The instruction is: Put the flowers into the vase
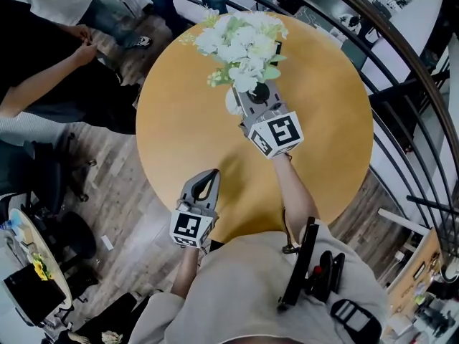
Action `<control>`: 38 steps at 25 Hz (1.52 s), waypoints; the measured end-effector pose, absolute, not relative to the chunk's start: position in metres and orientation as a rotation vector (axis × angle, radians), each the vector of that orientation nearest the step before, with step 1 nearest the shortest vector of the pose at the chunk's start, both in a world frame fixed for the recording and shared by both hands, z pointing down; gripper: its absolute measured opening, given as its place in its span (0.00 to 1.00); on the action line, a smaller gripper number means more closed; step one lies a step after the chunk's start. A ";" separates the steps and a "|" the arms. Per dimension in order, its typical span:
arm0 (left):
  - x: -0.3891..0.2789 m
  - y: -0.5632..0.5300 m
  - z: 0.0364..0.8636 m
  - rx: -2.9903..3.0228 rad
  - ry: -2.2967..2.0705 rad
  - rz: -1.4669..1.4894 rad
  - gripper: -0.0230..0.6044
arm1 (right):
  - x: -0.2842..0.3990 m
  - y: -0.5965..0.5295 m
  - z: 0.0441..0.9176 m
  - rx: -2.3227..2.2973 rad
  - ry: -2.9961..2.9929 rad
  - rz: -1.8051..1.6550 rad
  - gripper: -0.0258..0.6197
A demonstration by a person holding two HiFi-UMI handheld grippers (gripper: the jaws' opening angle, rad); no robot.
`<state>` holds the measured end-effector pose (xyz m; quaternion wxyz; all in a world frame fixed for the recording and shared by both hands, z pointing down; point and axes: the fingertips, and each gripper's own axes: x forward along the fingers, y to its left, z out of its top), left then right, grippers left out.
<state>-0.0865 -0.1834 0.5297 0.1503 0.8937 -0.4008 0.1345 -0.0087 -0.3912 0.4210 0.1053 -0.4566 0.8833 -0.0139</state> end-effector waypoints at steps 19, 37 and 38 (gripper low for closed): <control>-0.091 -0.187 0.523 2.566 -1.159 0.393 0.05 | -0.018 -0.383 0.502 -1.514 2.766 -0.120 0.57; -0.079 -0.191 0.519 2.638 -1.166 0.355 0.05 | 0.004 -0.305 0.571 -1.651 2.856 -0.334 0.17; -0.077 -0.191 0.519 2.645 -1.167 0.350 0.05 | 0.004 -0.299 0.572 -1.667 2.858 -0.326 0.06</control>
